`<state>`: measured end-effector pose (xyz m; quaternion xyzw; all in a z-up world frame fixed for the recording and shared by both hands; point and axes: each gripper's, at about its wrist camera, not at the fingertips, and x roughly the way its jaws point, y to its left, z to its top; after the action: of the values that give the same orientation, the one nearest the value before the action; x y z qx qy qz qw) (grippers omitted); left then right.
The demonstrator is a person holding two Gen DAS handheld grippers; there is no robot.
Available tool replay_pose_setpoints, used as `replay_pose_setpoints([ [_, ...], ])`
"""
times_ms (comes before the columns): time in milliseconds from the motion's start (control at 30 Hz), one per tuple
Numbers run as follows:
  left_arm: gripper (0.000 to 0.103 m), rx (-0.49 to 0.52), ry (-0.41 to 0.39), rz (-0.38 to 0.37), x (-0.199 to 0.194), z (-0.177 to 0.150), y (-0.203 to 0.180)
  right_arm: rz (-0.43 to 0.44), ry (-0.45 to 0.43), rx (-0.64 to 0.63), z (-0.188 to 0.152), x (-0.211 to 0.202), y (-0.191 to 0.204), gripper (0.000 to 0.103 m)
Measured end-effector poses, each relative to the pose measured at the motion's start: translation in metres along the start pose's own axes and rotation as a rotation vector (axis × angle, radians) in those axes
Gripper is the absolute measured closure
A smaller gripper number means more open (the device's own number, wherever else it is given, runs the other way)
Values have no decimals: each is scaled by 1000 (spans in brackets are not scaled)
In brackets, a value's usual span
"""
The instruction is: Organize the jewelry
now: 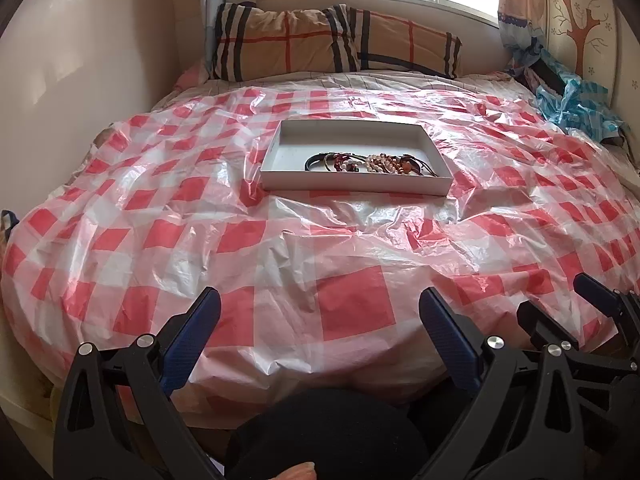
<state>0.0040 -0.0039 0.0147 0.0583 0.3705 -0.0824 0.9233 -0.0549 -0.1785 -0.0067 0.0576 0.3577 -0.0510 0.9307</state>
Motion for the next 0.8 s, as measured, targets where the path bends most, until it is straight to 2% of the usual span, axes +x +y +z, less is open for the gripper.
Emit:
replay_pose_setpoints([
  [800, 8, 4, 3, 10, 1, 0, 1, -18, 16, -9, -1, 3, 0, 15],
])
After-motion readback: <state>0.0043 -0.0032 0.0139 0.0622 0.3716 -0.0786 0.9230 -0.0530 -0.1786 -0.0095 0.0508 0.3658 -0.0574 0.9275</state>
